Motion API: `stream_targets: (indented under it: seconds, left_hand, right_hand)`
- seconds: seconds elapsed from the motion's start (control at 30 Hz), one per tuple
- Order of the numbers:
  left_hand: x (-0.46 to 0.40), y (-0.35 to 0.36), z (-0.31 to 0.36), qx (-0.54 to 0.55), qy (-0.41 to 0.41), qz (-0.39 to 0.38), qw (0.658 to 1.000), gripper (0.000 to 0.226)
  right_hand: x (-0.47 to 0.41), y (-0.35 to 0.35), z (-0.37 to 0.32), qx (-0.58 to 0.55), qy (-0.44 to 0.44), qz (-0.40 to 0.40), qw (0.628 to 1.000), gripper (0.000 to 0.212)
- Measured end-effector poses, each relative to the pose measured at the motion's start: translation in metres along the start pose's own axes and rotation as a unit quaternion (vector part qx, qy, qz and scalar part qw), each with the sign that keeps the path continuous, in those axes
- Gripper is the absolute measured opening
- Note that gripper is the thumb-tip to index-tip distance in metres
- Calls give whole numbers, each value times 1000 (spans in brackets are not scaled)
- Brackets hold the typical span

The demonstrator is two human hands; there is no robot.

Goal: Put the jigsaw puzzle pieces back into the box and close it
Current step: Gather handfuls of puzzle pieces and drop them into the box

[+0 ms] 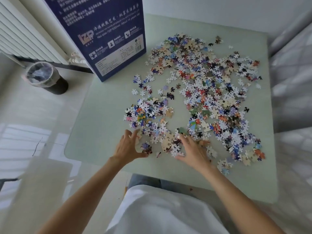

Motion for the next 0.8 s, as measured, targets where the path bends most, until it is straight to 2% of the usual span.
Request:
stream_targets:
  seconds: [0.07, 0.17, 0.33, 0.47, 0.57, 0.63, 0.7, 0.77, 0.8]
  left_hand:
    - [5, 16, 5, -20, 9, 16, 1000, 105]
    - [3, 30, 15, -17, 60, 52, 997, 86]
    - [-19, 19, 18, 55, 128, 76, 987, 61]
    - [-55, -3, 18, 71, 140, 118, 980, 53]
    - [-73, -17, 19, 78, 134, 119, 981, 49]
    - [-75, -26, 16, 83, 133, 137, 978, 43]
    - [-73, -36, 10, 85, 120, 179, 973, 45]
    - [-76, -44, 2, 63, 77, 189, 977, 71]
    - [-80, -48, -2, 49, 44, 171, 983, 89]
  right_hand:
    - [1, 11, -10, 3, 13, 6, 1000, 79]
    - [-11, 18, -26, -12, -5, 44, 999, 62]
    - [-47, 3, -28, -80, -11, 102, 992, 43]
    - [-83, -18, -19, -93, 30, 111, 989, 41]
    - [-101, -38, -18, -89, 22, 104, 990, 46]
    - [-111, -51, -20, -60, -1, 113, 992, 59]
    - [-122, -60, -24, 16, -36, 62, 997, 88]
    - [-134, -59, -32, 85, -61, -43, 994, 120]
    - [-139, -56, -37, 113, -70, -90, 987, 132]
Point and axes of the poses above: each hand's wrist, its own x-axis away from the middle knuckle, its own y-axis out of the palm, z = x × y, the point moved 2 cm from there along -x, towards the middle knuckle, and after that the axes turned 6 degrees about x, right-handed, at the moved point
